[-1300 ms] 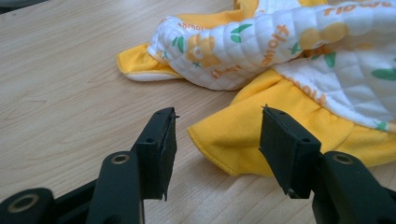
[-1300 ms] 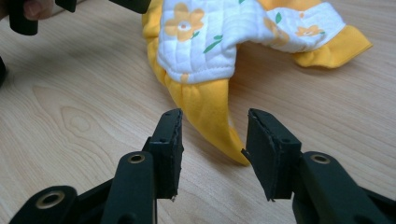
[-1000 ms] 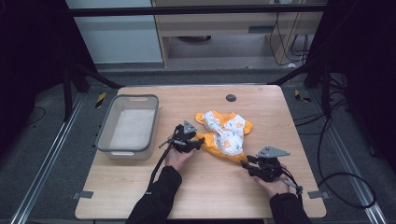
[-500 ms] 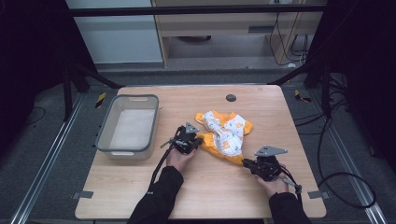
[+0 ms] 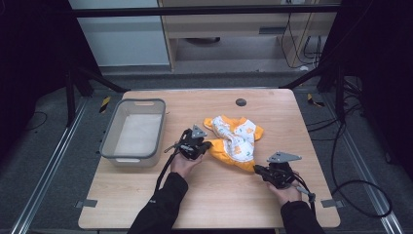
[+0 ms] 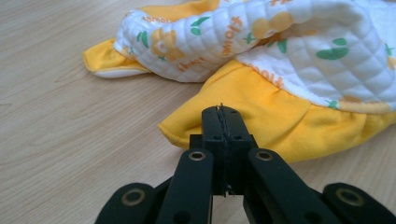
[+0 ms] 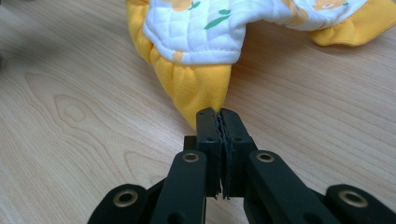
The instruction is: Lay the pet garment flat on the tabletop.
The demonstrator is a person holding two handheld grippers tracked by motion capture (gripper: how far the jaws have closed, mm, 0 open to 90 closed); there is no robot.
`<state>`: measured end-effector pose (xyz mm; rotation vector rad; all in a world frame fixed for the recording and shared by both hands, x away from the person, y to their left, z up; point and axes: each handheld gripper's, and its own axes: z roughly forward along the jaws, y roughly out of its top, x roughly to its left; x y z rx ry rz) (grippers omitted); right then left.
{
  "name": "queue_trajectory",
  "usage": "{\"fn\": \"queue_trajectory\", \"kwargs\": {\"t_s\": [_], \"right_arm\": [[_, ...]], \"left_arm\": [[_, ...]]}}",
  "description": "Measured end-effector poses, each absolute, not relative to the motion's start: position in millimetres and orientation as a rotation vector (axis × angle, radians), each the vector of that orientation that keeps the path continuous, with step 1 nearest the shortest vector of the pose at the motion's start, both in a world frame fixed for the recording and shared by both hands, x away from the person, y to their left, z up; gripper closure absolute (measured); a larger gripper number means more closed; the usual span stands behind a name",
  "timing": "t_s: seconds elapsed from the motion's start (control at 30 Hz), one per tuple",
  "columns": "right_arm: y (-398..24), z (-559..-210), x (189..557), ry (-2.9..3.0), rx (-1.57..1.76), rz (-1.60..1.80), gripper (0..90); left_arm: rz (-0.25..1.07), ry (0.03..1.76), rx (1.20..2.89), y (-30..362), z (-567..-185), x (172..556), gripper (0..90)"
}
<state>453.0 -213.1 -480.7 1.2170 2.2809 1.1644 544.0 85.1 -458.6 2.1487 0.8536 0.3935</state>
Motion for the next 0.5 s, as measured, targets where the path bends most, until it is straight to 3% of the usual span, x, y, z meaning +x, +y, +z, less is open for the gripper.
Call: {"fn": "queue_trajectory", "kwargs": {"t_s": [0.5], "right_arm": [[-217.5,-454.5,440.4,2.228,1.151,1.307,88.3]], "left_arm": [[0.390,0.818,2.096,100.2,-424.6,512.7,90.0]]}}
